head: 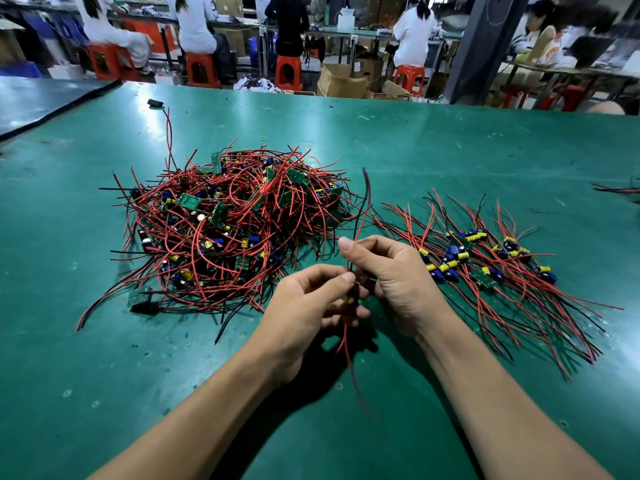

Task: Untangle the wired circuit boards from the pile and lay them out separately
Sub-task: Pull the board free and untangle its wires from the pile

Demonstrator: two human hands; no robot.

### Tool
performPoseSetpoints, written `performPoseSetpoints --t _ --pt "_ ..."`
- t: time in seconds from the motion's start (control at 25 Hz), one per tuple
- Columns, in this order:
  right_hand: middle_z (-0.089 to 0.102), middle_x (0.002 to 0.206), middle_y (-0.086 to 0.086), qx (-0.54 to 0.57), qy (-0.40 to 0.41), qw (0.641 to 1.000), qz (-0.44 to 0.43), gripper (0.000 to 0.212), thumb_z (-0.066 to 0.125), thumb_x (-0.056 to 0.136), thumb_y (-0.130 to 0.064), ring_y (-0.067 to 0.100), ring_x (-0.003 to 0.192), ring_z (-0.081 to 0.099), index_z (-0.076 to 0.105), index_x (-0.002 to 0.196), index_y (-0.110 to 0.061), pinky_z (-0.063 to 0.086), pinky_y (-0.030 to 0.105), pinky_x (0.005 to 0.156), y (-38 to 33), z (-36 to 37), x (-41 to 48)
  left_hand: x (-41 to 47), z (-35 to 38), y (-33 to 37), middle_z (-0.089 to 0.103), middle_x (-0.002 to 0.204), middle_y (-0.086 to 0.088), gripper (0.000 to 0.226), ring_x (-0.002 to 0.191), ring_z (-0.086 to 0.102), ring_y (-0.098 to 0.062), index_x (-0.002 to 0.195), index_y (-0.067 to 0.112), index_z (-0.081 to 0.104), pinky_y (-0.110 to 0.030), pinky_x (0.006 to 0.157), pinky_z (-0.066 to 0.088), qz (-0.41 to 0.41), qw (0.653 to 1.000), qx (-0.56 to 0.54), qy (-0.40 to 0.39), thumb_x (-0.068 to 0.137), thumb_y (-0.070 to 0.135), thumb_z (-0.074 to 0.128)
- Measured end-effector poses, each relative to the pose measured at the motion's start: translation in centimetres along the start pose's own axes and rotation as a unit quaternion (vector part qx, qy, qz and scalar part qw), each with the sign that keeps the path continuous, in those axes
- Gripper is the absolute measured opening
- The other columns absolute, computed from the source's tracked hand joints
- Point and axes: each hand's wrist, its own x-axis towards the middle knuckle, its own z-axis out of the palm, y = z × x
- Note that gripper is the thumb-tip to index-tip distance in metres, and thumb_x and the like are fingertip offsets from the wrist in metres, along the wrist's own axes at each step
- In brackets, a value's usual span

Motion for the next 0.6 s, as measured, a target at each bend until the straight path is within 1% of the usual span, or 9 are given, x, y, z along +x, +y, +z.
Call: performPoseSetpoints --t 0.04,0.12,0.2,0.28,0.36,0.4,0.48,0.52,0.6 --pt "0.048 0.052 -0.001 -0.015 0.008 1.000 -0.007 0.029 0.085 0.067 -0.035 0.011 0.041 0.040 0.062 0.058 -0.021 0.037 0.019 0.040 0.1 0.1 -0.1 0.0 0.0 -0.1 0.071 0.081 -0.015 0.003 0.063 0.068 -0.025 0.088 0.007 0.064 -0.026 0.055 0.056 0.010 1.000 0.016 0.005 0.091 0.005 0.063" --pt "0.045 0.053 -0.001 -0.042 0.021 0.999 -0.023 0.031 0.085 0.071 -0.031 0.010 0.044 0.038 0.059 0.058 -0.021 0.036 0.018 0.043 0.2 0.4 -0.3 0.0 -0.2 -0.2 0.069 0.081 -0.019 0.013 0.072 0.068 -0.031 0.080 0.008 0.062 -0.028 0.057 0.057 0.035 0.997 0.057 0.031 0.087 -0.001 0.066" --pt "0.044 0.053 0.000 -0.076 0.032 0.996 -0.043 0.034 0.084 0.077 -0.026 0.010 0.047 0.036 0.056 0.058 -0.021 0.034 0.018 0.044 0.3 0.5 -0.3 0.0 -0.5 -0.1 0.070 0.079 -0.022 0.018 0.076 0.069 -0.035 0.072 0.009 0.062 -0.029 0.060 0.055 0.054 0.993 0.094 0.056 0.085 -0.003 0.067" --pt "0.044 0.056 0.003 -0.090 0.029 0.995 -0.038 0.033 0.082 0.079 -0.027 0.012 0.050 0.037 0.057 0.060 -0.019 0.034 0.019 0.044 0.3 0.3 -0.2 0.0 -0.5 -0.1 0.071 0.079 -0.023 0.015 0.075 0.070 -0.036 0.072 0.007 0.065 -0.030 0.060 0.058 0.054 0.992 0.099 0.051 0.085 0.000 0.069" --pt "0.051 0.066 0.010 -0.111 -0.019 0.994 -0.011 0.028 0.080 0.078 -0.036 0.015 0.058 0.044 0.066 0.071 -0.012 0.038 0.022 0.049 0.0 0.0 -0.2 0.0 -0.6 0.0 0.070 0.075 -0.019 0.011 0.069 0.068 -0.032 0.077 0.005 0.066 -0.029 0.056 0.058 0.042 0.996 0.070 0.041 0.087 0.004 0.068" --pt "0.057 0.072 0.011 -0.114 -0.055 0.992 0.004 0.030 0.079 0.076 -0.038 0.016 0.063 0.049 0.071 0.078 -0.009 0.043 0.023 0.053 0.0 -0.3 -0.2 0.1 -0.6 0.0 0.070 0.074 -0.017 0.009 0.067 0.066 -0.029 0.079 0.004 0.067 -0.029 0.055 0.056 0.038 0.996 0.062 0.042 0.088 0.005 0.067" --pt "0.068 0.082 0.011 -0.098 -0.105 0.989 0.032 0.033 0.080 0.076 -0.039 0.019 0.073 0.060 0.076 0.088 -0.008 0.053 0.026 0.066 0.0 -0.9 -0.3 0.1 -0.7 0.0 0.069 0.074 -0.017 0.007 0.062 0.062 -0.025 0.082 0.003 0.069 -0.026 0.053 0.055 0.030 0.997 0.056 0.044 0.088 0.004 0.067" --pt "0.070 0.085 0.011 -0.093 -0.111 0.989 0.041 0.035 0.080 0.076 -0.038 0.020 0.076 0.063 0.077 0.092 -0.007 0.055 0.029 0.070 0.0 -1.2 -0.3 0.1 -0.7 0.0 0.069 0.074 -0.017 0.008 0.060 0.063 -0.023 0.081 0.003 0.071 -0.025 0.053 0.055 0.024 0.997 0.054 0.041 0.088 0.003 0.066" --pt "0.069 0.083 0.012 -0.108 -0.099 0.988 0.047 0.038 0.082 0.077 -0.037 0.021 0.072 0.063 0.076 0.092 -0.003 0.056 0.029 0.065 0.1 -1.6 -0.1 0.1 -0.7 0.1 0.071 0.072 -0.014 0.016 0.059 0.066 -0.018 0.077 0.006 0.075 -0.024 0.055 0.056 0.006 0.998 0.061 0.028 0.089 0.002 0.066"
